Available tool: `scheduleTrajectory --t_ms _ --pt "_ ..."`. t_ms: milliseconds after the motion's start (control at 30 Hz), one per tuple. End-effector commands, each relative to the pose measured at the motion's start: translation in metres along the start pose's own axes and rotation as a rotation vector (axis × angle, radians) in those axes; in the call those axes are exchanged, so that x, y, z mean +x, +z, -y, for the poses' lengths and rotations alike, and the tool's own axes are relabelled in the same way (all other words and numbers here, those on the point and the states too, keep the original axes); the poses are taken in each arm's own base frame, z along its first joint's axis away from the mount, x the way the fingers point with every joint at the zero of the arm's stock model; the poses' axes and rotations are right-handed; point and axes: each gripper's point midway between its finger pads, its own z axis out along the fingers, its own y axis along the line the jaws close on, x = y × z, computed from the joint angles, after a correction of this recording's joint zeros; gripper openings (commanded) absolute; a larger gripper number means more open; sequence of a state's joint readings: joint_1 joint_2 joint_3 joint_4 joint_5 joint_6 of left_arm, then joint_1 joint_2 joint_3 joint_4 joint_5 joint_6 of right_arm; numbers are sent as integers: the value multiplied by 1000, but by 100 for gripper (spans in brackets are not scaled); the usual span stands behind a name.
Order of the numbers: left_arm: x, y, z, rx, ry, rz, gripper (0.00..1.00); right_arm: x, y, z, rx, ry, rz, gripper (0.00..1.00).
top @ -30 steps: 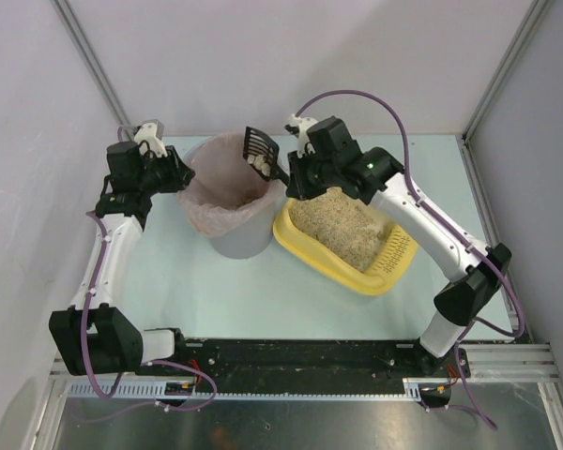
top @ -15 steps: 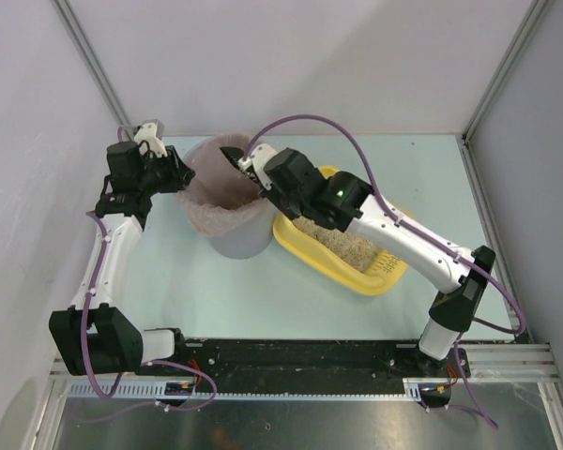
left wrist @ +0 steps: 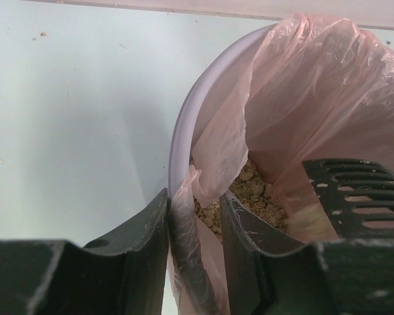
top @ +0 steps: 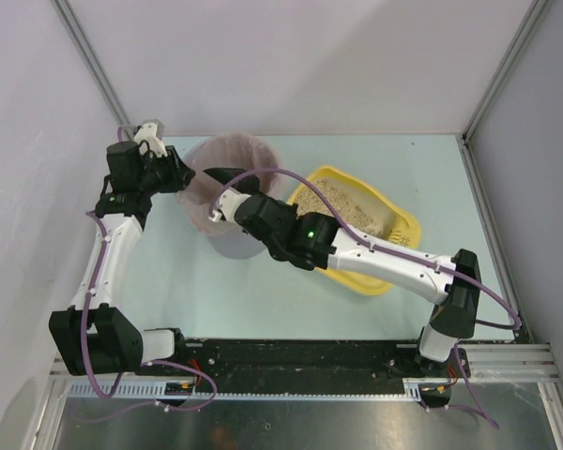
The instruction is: Clean the litter box
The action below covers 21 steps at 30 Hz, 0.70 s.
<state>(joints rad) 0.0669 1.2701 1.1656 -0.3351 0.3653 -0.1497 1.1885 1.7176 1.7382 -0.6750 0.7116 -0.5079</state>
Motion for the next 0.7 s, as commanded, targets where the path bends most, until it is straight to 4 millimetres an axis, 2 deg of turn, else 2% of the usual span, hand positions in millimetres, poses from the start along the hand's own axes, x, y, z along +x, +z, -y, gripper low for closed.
scheduleTrajectory --t_ms 0,133,400,500,667 --pt "-23 -7 30 116 26 51 39 -10 -18 40 173 4 36 0" --pt "-23 -7 30 118 27 52 39 -12 -22 42 224 -24 58 0" --pt "-24 -9 31 118 28 55 39 -35 -41 55 198 129 191 0" --pt "-24 -8 31 120 26 55 39 -41 -53 68 201 190 220 0" --pt "-25 -10 31 120 28 57 39 -38 -51 59 137 215 221 0"
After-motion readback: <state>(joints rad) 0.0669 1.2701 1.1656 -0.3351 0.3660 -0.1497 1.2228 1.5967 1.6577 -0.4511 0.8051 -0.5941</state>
